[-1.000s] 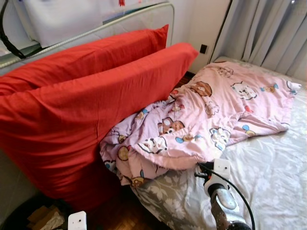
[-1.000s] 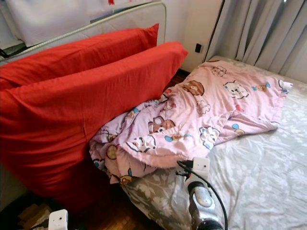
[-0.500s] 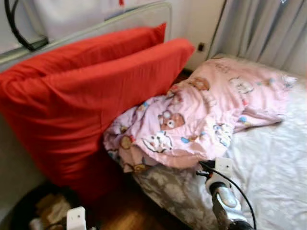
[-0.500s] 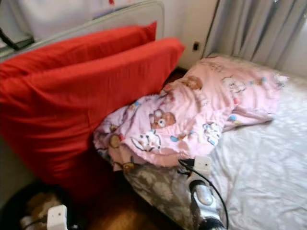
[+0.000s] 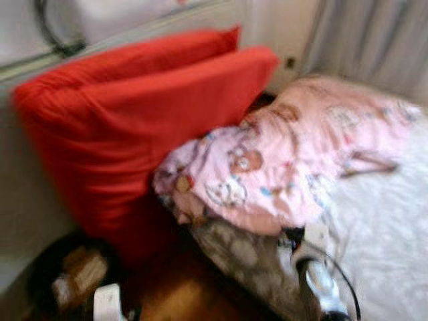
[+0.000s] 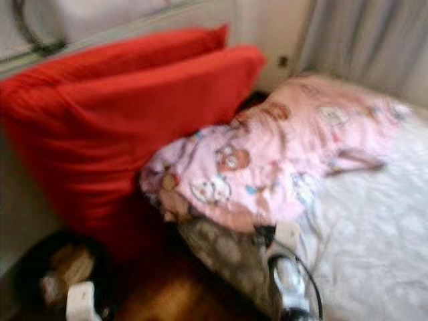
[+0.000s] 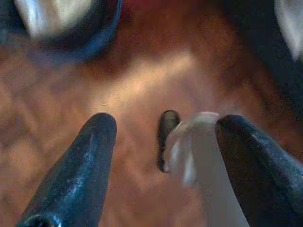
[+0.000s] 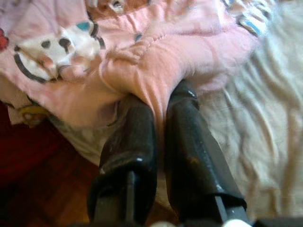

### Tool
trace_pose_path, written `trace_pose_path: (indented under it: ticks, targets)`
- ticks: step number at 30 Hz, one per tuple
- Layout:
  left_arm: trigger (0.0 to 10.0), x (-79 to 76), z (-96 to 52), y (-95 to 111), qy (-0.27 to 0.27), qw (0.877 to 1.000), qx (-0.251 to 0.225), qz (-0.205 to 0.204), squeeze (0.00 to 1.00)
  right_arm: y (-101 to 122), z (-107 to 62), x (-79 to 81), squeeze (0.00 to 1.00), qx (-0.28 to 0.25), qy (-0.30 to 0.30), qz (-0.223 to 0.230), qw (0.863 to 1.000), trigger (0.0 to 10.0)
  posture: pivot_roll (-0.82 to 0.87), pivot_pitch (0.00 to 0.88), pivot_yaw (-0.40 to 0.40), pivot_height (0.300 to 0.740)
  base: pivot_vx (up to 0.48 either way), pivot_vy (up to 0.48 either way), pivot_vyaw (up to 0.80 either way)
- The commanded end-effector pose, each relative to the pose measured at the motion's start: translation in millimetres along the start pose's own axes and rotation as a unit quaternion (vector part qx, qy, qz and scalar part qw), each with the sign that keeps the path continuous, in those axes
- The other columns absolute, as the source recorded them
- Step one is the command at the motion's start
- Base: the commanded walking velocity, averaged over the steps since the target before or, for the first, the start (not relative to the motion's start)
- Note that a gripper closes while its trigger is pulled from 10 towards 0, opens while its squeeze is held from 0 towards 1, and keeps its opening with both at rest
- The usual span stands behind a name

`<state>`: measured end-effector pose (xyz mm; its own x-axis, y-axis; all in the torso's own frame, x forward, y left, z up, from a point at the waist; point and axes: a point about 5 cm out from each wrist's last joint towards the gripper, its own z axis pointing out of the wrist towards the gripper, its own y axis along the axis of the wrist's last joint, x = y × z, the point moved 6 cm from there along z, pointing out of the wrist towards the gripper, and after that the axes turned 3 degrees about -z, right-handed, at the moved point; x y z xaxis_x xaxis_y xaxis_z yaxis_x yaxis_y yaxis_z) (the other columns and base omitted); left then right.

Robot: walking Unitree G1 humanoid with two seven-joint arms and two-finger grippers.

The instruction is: Clean up the room

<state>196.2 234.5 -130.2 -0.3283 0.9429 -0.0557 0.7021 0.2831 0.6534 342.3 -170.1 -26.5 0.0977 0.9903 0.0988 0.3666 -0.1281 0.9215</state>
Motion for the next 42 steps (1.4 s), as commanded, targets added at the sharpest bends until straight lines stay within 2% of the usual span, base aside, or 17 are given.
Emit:
trace_pose_path:
  ticks: [1,23,29,37,42]
  targets:
    - [10.0,2.8,1.2,6.2,0.000,1.000,-0.005,0.009,0.00,-5.4,-2.3,-2.9,0.00,0.006,-0.006,0.002,1.000,10.0,0.03,0.086,-0.026,0.740,-0.285,0.000,0.00]
    - [10.0,3.1,1.2,6.1,-0.001,1.000,-0.005,0.010,0.00,2.1,-0.5,-7.3,0.00,-0.007,-0.018,-0.001,1.000,10.0,0.03,0.089,-0.026,0.740,-0.288,0.000,0.00]
    - [10.0,3.5,1.1,5.3,0.000,1.000,-0.003,0.010,0.00,9.3,1.1,-7.2,0.00,-0.021,-0.019,0.001,1.000,10.0,0.03,0.090,-0.026,0.740,0.000,0.000,0.00]
    - [10.0,3.6,1.2,4.9,0.000,1.000,0.000,0.013,0.00,29.5,2.8,-7.9,0.00,-0.067,-0.025,-0.002,0.997,10.0,0.03,0.092,-0.026,0.740,0.000,0.000,0.00]
    - [10.0,3.2,1.3,4.9,-0.001,1.000,0.001,0.014,0.00,27.8,3.3,-8.3,0.00,-0.061,-0.028,-0.006,0.998,10.0,0.03,0.091,-0.027,0.740,0.000,0.000,0.00]
